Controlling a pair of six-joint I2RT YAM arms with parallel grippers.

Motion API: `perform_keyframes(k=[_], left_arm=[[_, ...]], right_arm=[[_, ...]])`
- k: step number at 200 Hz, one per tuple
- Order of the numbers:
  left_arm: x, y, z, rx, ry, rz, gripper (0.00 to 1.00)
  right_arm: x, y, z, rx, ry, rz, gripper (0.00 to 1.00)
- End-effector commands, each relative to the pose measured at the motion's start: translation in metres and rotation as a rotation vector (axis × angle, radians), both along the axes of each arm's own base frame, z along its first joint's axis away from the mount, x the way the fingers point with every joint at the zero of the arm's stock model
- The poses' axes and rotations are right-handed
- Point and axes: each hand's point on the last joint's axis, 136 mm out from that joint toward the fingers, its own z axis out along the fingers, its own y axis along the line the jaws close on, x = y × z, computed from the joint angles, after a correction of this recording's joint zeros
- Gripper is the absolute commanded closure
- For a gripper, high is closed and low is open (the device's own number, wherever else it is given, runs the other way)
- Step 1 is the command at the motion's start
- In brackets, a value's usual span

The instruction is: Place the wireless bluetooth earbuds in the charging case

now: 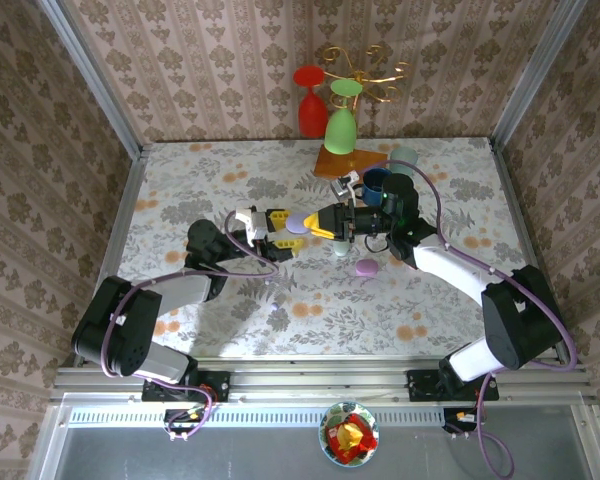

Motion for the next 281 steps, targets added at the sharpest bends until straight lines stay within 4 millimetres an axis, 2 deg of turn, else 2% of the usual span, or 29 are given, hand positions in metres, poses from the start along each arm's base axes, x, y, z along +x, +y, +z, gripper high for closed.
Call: perform_keyframes(k=[1, 61, 85, 110, 121, 153, 163, 179, 205, 235, 269, 281], left_arm=[[-0.004, -0.005, 0.012, -0.016, -0.066, -0.030, 0.49], [-0.006, -0.008, 0.012, -0.014, -0.062, -0.052, 0.59], [-0.007, -0.008, 0.013, -0.015, -0.062, -0.056, 0.57], [-0.007, -0.008, 0.013, -0.014, -0.061, -0.058, 0.60], [-0.007, -0.008, 0.012, -0.012, -0.056, -0.064, 0.65], [-0.009, -0.008, 0.011, -0.009, -0.060, -0.071, 0.70], [-0.010, -0.008, 0.011, -0.009, -0.061, -0.071, 0.67], [-0.009, -0.008, 0.011, -0.010, -0.060, -0.071, 0.54], [-0.007, -0.007, 0.014, -0.016, -0.066, -0.056, 0.44], [-0.004, -0.008, 0.016, -0.020, -0.077, -0.043, 0.45], [-0.006, -0.010, 0.016, -0.015, -0.074, -0.069, 0.53], [-0.007, -0.009, 0.014, -0.012, -0.076, -0.068, 0.51]], right_arm=[[-0.002, 0.000, 0.002, 0.016, -0.015, 0.022, 0.91], [-0.001, 0.002, -0.002, 0.011, -0.007, 0.028, 0.91], [0.000, 0.002, -0.004, 0.006, 0.001, 0.030, 0.91], [0.001, 0.003, -0.007, -0.002, 0.007, 0.029, 0.91], [0.002, 0.003, -0.010, -0.008, 0.013, 0.029, 0.91], [0.003, 0.003, -0.012, -0.015, 0.016, 0.024, 0.84], [0.003, 0.003, -0.011, -0.015, 0.014, 0.025, 0.85], [0.002, 0.003, -0.012, -0.017, 0.013, 0.027, 0.88], [0.001, 0.004, -0.011, -0.017, 0.010, 0.035, 0.90], [-0.002, 0.005, -0.013, -0.019, 0.012, 0.042, 0.90], [-0.002, 0.005, -0.011, -0.015, 0.008, 0.042, 0.90], [-0.002, 0.005, -0.006, -0.003, 0.000, 0.043, 0.90]])
